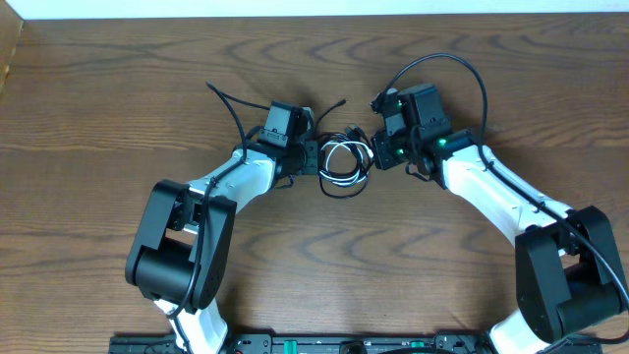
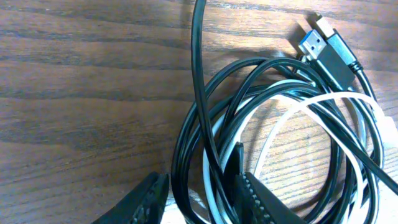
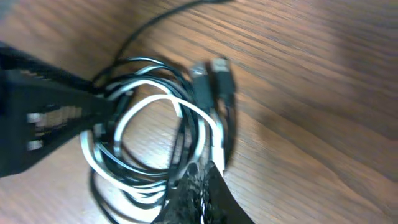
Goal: Untangle cables
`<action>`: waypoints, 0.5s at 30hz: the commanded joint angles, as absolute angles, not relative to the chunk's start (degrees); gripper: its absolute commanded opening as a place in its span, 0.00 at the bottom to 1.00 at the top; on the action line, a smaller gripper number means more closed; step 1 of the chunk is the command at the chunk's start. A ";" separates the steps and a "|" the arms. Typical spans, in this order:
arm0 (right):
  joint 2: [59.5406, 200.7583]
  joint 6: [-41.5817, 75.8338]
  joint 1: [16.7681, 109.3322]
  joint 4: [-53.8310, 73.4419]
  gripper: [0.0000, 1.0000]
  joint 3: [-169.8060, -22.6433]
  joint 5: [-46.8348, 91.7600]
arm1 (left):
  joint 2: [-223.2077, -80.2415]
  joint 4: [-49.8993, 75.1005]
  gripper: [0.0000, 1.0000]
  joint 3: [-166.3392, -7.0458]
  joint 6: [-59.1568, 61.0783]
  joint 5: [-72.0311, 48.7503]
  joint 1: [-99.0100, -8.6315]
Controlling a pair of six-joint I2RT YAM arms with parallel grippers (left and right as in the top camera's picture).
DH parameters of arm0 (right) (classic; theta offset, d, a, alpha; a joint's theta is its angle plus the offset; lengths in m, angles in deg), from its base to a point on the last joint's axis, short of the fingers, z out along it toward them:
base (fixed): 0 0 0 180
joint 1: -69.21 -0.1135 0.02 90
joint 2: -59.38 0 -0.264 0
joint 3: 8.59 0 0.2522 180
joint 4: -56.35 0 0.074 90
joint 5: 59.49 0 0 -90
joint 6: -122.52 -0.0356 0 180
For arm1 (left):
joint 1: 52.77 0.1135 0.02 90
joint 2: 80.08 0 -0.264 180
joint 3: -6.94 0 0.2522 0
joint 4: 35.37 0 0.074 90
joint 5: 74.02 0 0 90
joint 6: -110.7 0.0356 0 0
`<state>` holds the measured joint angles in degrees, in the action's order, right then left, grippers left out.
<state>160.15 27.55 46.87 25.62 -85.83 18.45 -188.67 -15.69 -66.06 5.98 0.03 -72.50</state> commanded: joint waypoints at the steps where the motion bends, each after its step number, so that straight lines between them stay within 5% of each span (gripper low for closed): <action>1: 159.82 25.28 46.25 24.96 0.04 -85.77 23.33 | -190.36 -15.08 0.40 -66.28 6.72 1.69 -72.48; 8: 160.08 25.28 45.90 25.09 0.28 -85.00 23.33 | -190.36 -15.08 0.40 -66.28 6.72 1.69 -72.48; 15: 164.32 25.34 45.75 27.08 0.33 -84.91 25.14 | -190.36 -15.08 0.40 -66.30 6.72 1.67 -72.48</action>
<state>161.26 25.52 46.21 26.12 -85.55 23.04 -188.67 -15.69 -66.06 5.98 0.03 -72.50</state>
